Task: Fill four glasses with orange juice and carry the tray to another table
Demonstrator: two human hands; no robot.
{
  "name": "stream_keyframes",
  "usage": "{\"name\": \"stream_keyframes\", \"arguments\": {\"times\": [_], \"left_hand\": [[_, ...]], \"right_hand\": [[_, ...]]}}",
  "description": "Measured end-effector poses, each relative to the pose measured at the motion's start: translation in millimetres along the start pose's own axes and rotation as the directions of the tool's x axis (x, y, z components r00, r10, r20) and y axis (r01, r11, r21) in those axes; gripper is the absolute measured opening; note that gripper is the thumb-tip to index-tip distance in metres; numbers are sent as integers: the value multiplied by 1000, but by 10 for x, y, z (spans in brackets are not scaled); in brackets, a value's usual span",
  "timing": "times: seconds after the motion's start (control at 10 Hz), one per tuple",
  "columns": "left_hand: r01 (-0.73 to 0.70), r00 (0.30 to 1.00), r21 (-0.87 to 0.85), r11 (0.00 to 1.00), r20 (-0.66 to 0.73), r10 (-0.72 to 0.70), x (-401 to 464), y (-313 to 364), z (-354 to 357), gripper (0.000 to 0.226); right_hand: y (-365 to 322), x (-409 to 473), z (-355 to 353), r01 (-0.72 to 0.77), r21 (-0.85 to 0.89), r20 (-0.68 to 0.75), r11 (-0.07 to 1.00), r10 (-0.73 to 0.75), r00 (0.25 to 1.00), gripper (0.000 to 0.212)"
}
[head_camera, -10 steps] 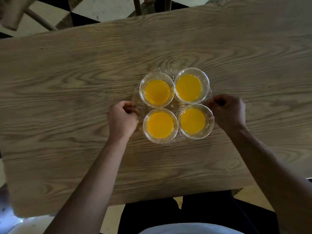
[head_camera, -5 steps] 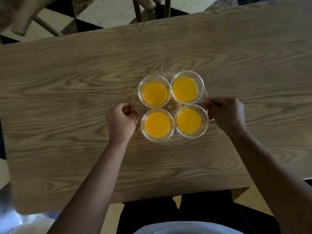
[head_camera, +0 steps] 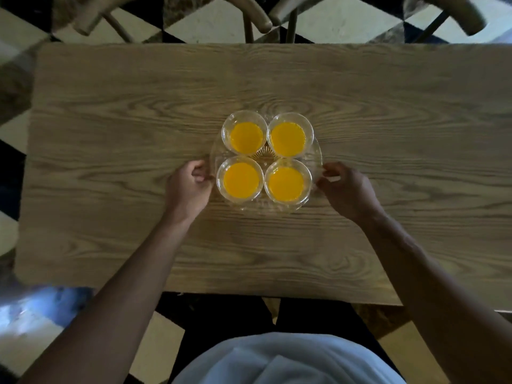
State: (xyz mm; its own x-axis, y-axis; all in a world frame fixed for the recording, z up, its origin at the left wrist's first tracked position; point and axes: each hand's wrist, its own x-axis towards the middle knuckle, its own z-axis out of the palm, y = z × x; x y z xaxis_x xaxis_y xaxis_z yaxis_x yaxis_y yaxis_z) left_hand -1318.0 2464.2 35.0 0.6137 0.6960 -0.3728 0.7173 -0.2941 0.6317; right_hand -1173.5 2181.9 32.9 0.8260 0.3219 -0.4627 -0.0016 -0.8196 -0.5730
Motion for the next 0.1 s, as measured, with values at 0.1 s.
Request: {"name": "stream_keyframes", "arguments": {"times": [0.1], "left_hand": [[-3,1000,14,1000,21,3,-124,-17,-9,35]], "right_hand": [[-3,-51,-55,-7,-14,17,1000,7,1000,41]]}}
